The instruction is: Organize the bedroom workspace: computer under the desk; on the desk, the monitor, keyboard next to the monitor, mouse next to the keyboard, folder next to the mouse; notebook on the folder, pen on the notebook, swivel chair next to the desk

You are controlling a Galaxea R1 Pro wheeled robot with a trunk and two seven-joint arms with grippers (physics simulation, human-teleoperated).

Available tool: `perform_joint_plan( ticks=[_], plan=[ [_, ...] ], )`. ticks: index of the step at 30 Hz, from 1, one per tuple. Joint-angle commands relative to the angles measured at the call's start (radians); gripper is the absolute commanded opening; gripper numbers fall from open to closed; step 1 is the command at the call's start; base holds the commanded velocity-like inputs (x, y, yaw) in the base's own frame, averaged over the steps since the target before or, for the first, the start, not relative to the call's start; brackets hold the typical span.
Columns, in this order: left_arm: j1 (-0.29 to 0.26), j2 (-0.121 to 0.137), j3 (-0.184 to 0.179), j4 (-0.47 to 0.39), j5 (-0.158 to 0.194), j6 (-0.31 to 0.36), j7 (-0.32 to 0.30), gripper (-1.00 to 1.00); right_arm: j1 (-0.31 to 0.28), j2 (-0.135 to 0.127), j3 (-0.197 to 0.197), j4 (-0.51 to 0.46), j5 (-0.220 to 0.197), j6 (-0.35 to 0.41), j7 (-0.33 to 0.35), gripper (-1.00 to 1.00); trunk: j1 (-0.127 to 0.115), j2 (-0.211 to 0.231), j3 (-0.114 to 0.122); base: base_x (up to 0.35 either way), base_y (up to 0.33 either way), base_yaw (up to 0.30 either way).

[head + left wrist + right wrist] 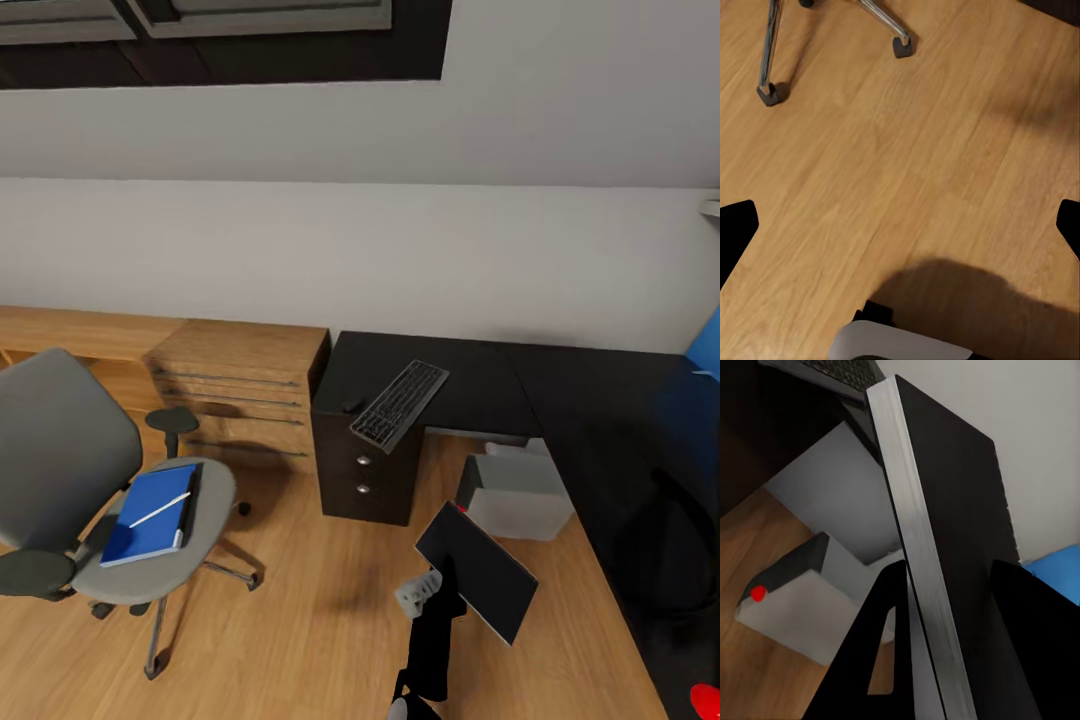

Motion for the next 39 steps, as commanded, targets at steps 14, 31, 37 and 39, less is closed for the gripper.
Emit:
perform_joint_plan(
  ticks=[14,31,37,39],
  plan=[
    [-0.001,0.0,0.002,0.001,0.01,-0.002,-0.01,1.0,-0.001,0.0,-0.006,-0.004,0.004,0.017,-0.015,-1.0,0.001,-0.001,-0.001,0.334,0.0,0.0],
    [-0.001,-0.003,0.002,0.001,0.01,-0.002,0.0,1.0,-0.001,0.0,-0.006,-0.003,0.003,0.051,-0.145,-1.0,0.001,-0.001,-0.001,0.132,0.0,0.0],
    [-0.001,-0.003,0.001,0.001,0.01,-0.002,-0.007,1.0,-0.001,0.0,-0.007,-0.002,0.003,0.082,-0.146,-1.0,0.001,-0.001,-0.001,0.106,0.0,0.0],
    [-0.001,-0.003,0.002,0.001,0.01,-0.002,-0.007,1.0,-0.001,0.0,-0.007,-0.001,0.003,0.095,-0.143,-1.0,0.001,-0.001,-0.001,0.204,0.0,0.0]
  ],
)
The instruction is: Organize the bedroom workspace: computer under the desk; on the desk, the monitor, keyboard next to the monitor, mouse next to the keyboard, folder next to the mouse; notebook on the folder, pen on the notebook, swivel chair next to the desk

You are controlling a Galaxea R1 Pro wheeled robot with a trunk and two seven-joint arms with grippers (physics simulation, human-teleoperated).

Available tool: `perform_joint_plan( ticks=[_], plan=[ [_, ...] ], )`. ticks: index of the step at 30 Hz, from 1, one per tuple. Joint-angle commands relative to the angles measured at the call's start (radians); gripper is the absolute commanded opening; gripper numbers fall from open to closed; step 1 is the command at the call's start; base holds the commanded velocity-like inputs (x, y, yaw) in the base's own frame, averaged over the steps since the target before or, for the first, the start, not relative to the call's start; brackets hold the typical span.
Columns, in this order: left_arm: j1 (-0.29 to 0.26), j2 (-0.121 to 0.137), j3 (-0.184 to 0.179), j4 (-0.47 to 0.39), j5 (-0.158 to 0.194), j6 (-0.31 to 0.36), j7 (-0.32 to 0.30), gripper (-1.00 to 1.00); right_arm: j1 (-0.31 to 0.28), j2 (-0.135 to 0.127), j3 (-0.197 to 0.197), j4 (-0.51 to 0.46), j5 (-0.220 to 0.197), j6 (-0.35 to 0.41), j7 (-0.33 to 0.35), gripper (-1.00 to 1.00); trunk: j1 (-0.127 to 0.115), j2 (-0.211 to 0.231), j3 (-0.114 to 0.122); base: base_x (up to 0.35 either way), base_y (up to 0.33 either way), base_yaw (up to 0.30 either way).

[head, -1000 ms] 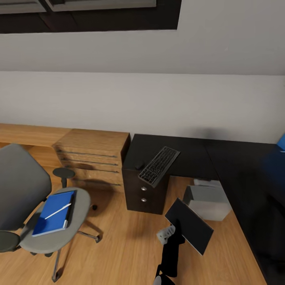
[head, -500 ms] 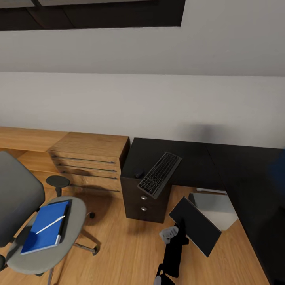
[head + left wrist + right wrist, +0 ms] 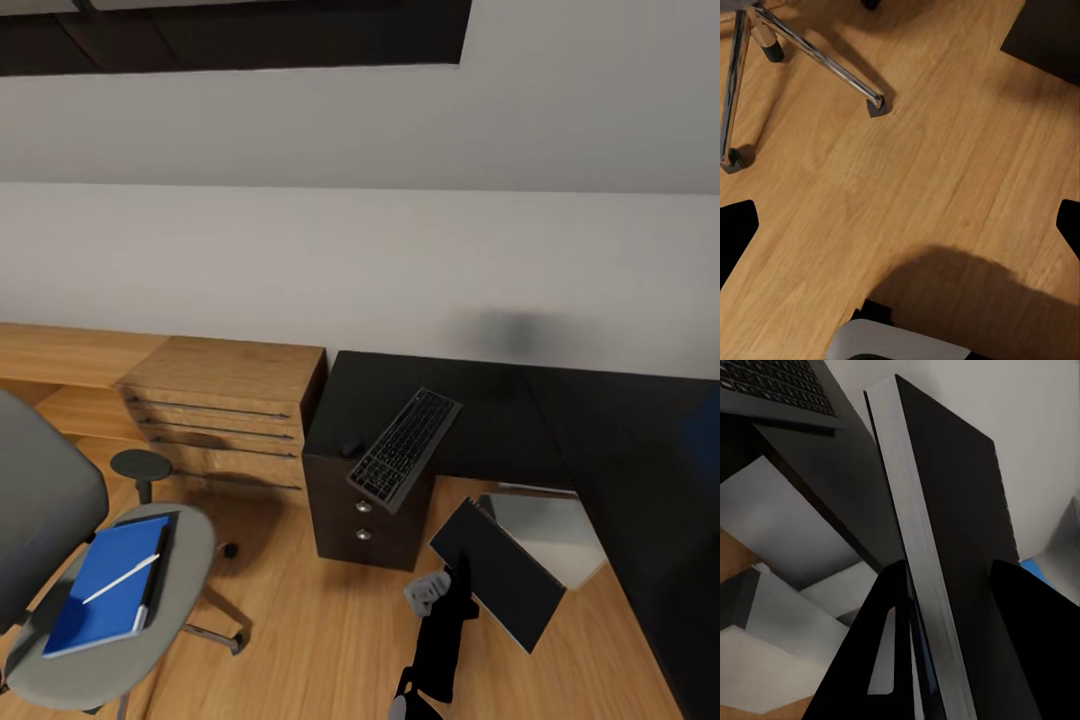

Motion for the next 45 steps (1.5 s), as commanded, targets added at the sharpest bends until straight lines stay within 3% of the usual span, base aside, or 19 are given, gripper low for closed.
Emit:
perform_joint_plan(
  ticks=[1,6,12,18,21,27,45],
  plan=[
    [-0.001,0.0,0.001,0.001,0.01,-0.002,-0.01,1.0,-0.001,0.0,0.002,0.001,0.003,0.016,0.0,-1.0,0.001,-0.001,-0.001,0.18,0.0,0.0],
    [-0.001,-0.002,0.001,0.002,0.01,-0.001,-0.009,1.0,-0.001,0.0,0.002,0.0,0.002,0.066,0.04,-1.0,0.001,-0.001,-0.001,0.077,0.0,0.0],
    [-0.001,-0.003,0.001,0.001,0.01,-0.001,-0.008,1.0,-0.001,0.0,0.001,-0.028,0.01,0.174,0.189,-1.0,0.001,-0.001,-0.001,0.011,0.0,0.0],
    [-0.001,-0.004,0.001,0.001,0.01,-0.001,-0.008,1.0,-0.001,-0.04,0.004,-0.111,0.017,0.24,0.317,-1.0,0.001,-0.001,-0.001,0.001,0.0,0.0],
    [-0.001,-0.004,0.001,0.001,0.009,-0.001,-0.01,1.0,-0.001,-0.053,0.004,-0.126,0.024,0.27,0.345,-1.0,0.001,-0.001,-0.001,0.0,0.0,0.0],
    [-0.001,-0.011,-0.001,0.001,0.008,0.0,-0.013,1.0,-0.001,-0.099,0.001,-0.136,0.022,0.289,0.382,-1.0,0.001,-0.001,-0.001,0.089,0.0,0.0],
    [-0.001,-0.015,-0.001,0.002,0.008,0.0,-0.014,1.0,-0.001,-0.109,-0.003,-0.163,0.027,0.283,0.397,-1.0,0.001,-0.001,-0.001,0.26,0.0,0.0]
  ],
)
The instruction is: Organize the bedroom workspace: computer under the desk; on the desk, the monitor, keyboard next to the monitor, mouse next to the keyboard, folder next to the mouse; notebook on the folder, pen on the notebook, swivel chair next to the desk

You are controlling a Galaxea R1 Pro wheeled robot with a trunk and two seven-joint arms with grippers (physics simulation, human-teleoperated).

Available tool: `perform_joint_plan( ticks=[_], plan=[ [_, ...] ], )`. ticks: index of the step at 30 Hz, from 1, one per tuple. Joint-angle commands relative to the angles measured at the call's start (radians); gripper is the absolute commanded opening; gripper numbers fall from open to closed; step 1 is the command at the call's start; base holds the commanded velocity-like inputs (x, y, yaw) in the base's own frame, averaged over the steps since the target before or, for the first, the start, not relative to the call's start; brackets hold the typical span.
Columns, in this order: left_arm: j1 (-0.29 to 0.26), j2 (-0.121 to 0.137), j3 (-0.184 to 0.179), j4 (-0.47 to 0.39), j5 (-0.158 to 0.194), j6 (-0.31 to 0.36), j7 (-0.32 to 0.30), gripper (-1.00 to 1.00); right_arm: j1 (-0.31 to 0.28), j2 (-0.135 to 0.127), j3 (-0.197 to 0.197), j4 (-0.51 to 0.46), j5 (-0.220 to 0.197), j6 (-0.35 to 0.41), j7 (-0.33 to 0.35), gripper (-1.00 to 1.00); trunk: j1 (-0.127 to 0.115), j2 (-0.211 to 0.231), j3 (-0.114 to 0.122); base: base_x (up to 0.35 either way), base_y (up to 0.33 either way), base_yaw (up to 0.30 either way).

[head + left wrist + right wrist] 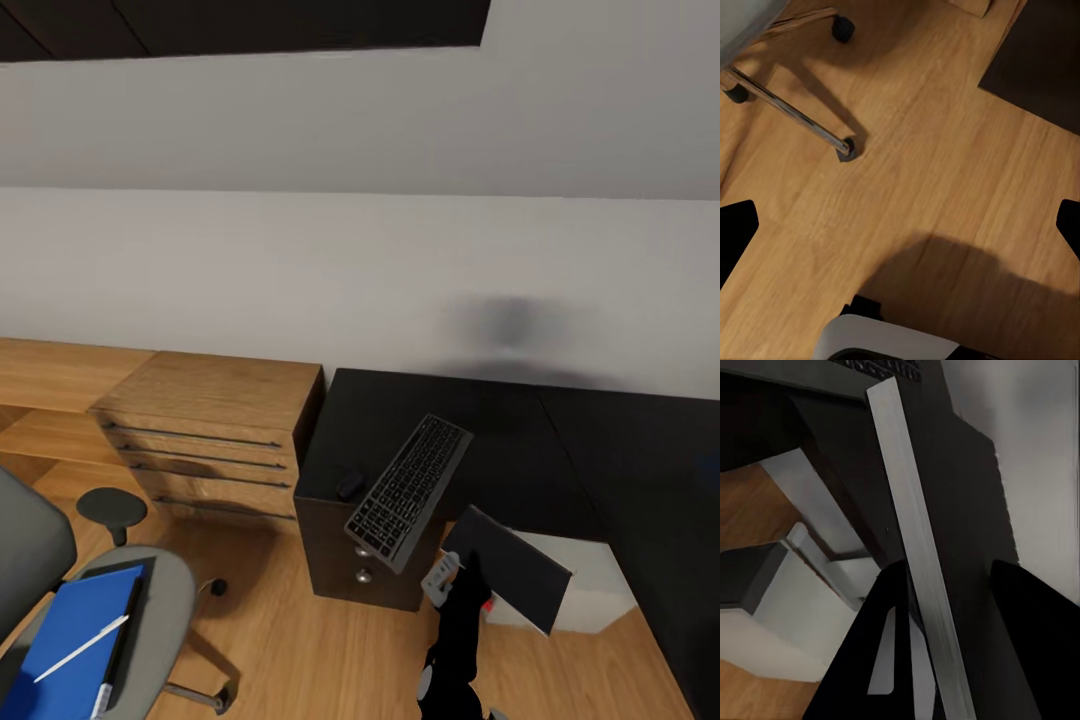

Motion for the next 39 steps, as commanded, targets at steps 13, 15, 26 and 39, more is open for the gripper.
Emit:
perform_joint_plan(
  ticks=[13,15,26,39],
  plan=[
    [-0.001,-0.001,0.004,0.001,0.01,-0.002,-0.01,1.0,-0.001,-0.031,-0.006,-0.028,0.003,0.006,-0.004,-1.0,0.0,-0.001,-0.001,0.016,-0.1,0.0],
    [-0.001,-0.001,0.004,0.001,0.01,-0.002,-0.01,1.0,-0.001,-0.031,-0.006,-0.028,0.003,0.006,-0.004,-1.0,0.0,-0.001,-0.001,0.001,-0.053,0.0],
    [-0.001,-0.001,0.005,0.001,0.01,-0.002,-0.01,1.0,-0.001,-0.031,-0.006,-0.026,0.002,0.005,-0.004,-1.0,0.0,-0.001,-0.001,0.079,-0.044,0.0],
    [-0.001,-0.001,0.004,0.001,0.01,-0.002,-0.01,1.0,-0.001,-0.031,-0.006,-0.024,0.0,0.005,-0.001,-1.0,0.0,-0.001,-0.001,0.125,-0.043,0.0]
  ],
)
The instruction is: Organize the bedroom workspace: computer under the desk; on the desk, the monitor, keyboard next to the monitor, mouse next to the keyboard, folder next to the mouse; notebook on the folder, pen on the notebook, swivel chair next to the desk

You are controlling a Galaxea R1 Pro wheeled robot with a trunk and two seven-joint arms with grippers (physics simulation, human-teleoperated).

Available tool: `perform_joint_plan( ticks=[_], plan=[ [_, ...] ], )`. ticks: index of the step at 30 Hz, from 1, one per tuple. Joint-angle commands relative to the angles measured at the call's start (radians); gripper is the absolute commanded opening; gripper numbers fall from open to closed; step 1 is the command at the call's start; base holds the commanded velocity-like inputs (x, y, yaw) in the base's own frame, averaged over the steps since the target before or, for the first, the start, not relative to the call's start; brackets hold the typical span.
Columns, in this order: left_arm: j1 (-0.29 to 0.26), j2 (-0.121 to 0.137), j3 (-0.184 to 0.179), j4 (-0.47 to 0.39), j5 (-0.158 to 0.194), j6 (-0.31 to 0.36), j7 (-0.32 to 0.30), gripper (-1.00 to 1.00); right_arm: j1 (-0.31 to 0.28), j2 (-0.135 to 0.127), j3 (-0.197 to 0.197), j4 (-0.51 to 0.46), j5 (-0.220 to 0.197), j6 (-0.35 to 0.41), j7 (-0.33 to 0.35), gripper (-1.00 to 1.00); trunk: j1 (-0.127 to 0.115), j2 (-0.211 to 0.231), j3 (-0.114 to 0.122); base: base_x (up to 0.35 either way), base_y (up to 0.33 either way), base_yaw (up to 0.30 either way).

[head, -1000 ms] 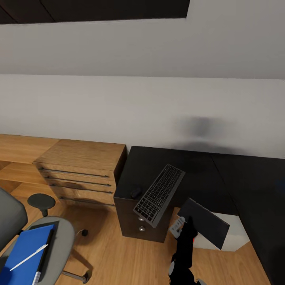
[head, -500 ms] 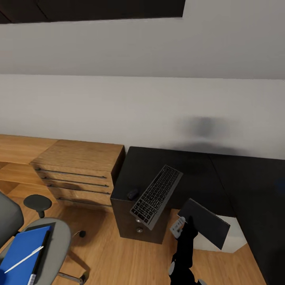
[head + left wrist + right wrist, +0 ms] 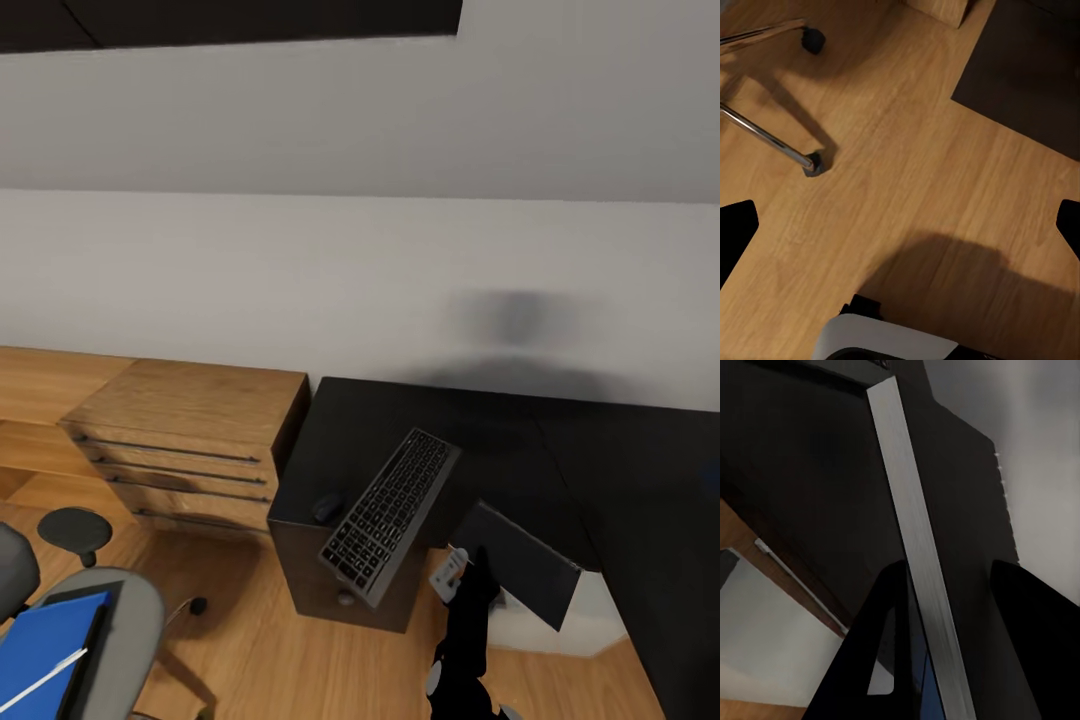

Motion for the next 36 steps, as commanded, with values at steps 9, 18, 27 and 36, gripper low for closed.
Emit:
perform_joint_plan(
  ticks=[9,18,27,36],
  plan=[
    [-0.001,0.0,0.004,0.0,0.01,-0.002,-0.01,1.0,-0.001,0.001,0.001,0.002,0.002,0.006,0.001,-1.0,0.0,-0.001,-0.001,0.211,-0.057,0.0],
    [-0.001,0.0,0.005,0.0,0.01,-0.002,-0.007,1.0,-0.001,0.0,0.001,0.005,-0.001,0.003,0.004,-1.0,0.0,-0.001,-0.001,0.05,-0.007,0.0],
    [-0.001,0.0,0.005,-0.001,0.01,-0.002,-0.007,1.0,-0.001,0.001,0.001,0.016,-0.001,0.002,0.004,-1.0,0.0,-0.001,-0.001,0.002,0.0,0.0],
    [-0.001,0.0,0.005,0.0,0.01,-0.002,-0.009,1.0,-0.001,0.0,0.002,0.024,0.0,-0.001,0.003,-1.0,0.0,-0.001,-0.001,0.129,0.0,0.0]
  ],
)
